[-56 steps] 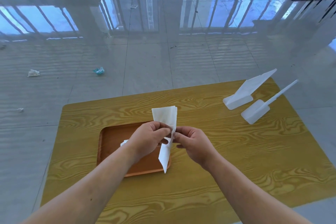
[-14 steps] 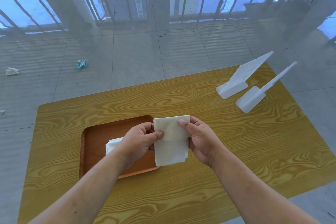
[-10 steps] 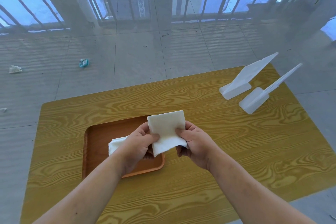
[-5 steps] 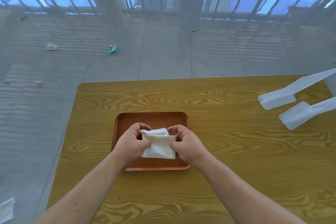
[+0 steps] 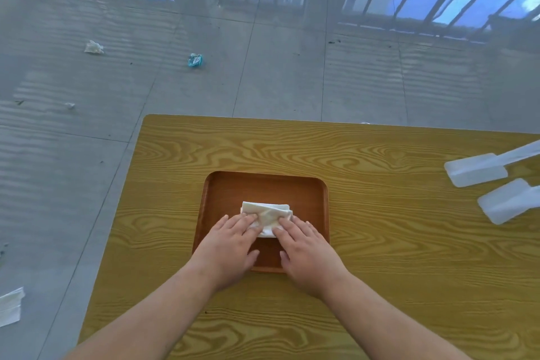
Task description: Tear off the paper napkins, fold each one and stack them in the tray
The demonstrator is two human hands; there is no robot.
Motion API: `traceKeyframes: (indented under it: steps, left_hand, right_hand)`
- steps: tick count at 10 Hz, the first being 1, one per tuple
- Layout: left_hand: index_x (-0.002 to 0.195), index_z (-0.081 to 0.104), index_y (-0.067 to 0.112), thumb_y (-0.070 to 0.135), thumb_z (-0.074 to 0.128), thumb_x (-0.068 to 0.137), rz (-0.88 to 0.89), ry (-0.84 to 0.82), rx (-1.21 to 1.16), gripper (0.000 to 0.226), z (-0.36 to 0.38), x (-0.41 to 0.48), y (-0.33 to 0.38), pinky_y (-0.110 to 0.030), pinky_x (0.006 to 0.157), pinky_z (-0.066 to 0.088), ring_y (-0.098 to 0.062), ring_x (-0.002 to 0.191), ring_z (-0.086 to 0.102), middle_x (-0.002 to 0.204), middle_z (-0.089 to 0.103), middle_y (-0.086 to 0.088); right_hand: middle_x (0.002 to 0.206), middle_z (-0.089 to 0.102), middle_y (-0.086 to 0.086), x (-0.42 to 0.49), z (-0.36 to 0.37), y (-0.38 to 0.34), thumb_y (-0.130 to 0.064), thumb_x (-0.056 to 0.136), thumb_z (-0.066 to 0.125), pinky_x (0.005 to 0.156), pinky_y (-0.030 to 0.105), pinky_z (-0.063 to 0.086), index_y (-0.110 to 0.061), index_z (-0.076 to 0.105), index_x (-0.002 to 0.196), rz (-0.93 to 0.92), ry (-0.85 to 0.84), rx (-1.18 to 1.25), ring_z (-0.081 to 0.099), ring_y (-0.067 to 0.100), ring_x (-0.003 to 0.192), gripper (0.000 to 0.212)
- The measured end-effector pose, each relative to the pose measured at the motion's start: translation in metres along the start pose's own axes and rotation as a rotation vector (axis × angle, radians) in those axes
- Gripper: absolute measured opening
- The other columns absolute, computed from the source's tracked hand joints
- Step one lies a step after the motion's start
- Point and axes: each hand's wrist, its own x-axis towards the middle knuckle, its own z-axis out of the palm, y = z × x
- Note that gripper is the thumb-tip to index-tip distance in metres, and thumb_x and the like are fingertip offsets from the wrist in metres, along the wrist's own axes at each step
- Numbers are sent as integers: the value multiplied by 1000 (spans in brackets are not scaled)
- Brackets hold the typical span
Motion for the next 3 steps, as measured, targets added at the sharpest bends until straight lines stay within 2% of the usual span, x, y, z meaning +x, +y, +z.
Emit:
traceKeyframes:
  steps: [1, 2, 3]
  left_hand:
    - [163, 32, 30, 57, 36, 105, 8, -10, -5, 63, -3, 2, -2, -42, 130, 9, -15, 161, 17, 176, 23, 4]
    - [160, 39, 30, 62, 35, 105, 7, 18, -88, 64, -19, 4, 0, -37, 130, 16, -17, 157, 27, 172, 32, 4]
    - [162, 36, 31, 67, 28, 103, -3, 102, -177, 69, -52, 4, 6, -34, 129, 17, -14, 158, 26, 172, 31, 6]
  right_hand:
    - [176, 24, 3, 2, -3, -2, -42, 109, 33, 131, 42, 3, -24, 30, 165, 20, -6, 4, 11, 24, 164, 59]
    - [175, 29, 1, -1, -18, -8, -59, 106, 24, 131, 41, 6, -26, 33, 164, 60, 29, 74, 13, 23, 164, 67]
    - [175, 27, -2, -3, -52, -23, -71, 102, 19, 130, 36, 1, -30, 29, 165, 71, 153, 130, 9, 21, 165, 76]
